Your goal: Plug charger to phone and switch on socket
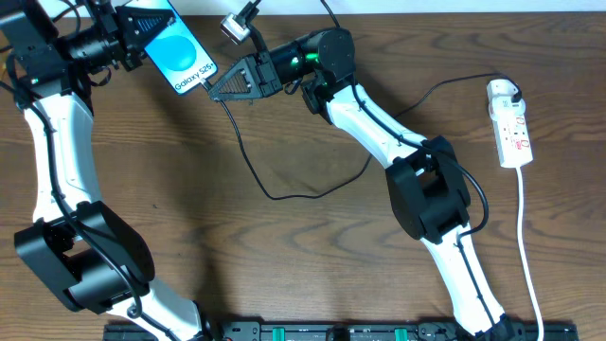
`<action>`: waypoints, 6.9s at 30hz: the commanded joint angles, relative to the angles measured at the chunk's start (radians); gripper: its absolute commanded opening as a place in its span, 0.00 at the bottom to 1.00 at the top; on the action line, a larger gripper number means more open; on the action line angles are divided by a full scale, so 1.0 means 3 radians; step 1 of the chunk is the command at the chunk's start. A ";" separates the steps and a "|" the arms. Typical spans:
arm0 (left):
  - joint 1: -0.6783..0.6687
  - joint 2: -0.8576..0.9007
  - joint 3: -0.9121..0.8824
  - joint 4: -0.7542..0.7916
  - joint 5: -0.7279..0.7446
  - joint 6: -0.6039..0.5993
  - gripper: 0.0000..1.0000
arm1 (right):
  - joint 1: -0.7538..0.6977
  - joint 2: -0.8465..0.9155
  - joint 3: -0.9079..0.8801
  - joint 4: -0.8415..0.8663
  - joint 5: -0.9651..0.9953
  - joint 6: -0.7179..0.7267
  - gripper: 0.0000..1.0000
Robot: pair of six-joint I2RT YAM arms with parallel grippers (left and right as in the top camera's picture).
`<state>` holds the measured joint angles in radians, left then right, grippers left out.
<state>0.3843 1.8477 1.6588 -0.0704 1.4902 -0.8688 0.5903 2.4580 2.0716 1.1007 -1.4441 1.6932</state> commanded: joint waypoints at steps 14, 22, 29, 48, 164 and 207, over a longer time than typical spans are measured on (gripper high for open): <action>0.0008 -0.0081 -0.0013 0.0028 -0.0083 -0.0292 0.07 | -0.0024 -0.0092 0.0013 0.0008 0.0045 -0.0013 0.01; 0.0006 -0.0081 -0.0013 0.0027 -0.0075 -0.0290 0.07 | -0.0032 -0.0092 0.0013 -0.0095 0.0070 -0.0029 0.01; 0.0006 -0.0081 -0.0013 0.0028 -0.0057 -0.0257 0.07 | -0.0032 -0.0092 0.0013 -0.0131 0.0069 -0.0064 0.01; 0.0008 -0.0081 -0.0013 0.0028 -0.0142 -0.0076 0.07 | -0.0029 -0.0092 0.0013 -0.0130 0.0043 -0.0076 0.01; -0.1031 0.1411 -0.0014 -0.0009 -0.0235 0.0675 0.08 | -0.1105 -0.0654 0.0001 -0.8180 0.5042 -0.3489 0.99; -0.2524 0.1815 -0.0036 -0.1147 -0.2038 0.1305 0.08 | -0.1082 -0.0835 0.0004 -0.7997 0.4405 -0.3843 0.99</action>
<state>-0.3595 2.3871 1.6588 -0.4038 0.9615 -0.4675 0.2546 2.2436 2.0670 -1.2968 -0.1181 0.5583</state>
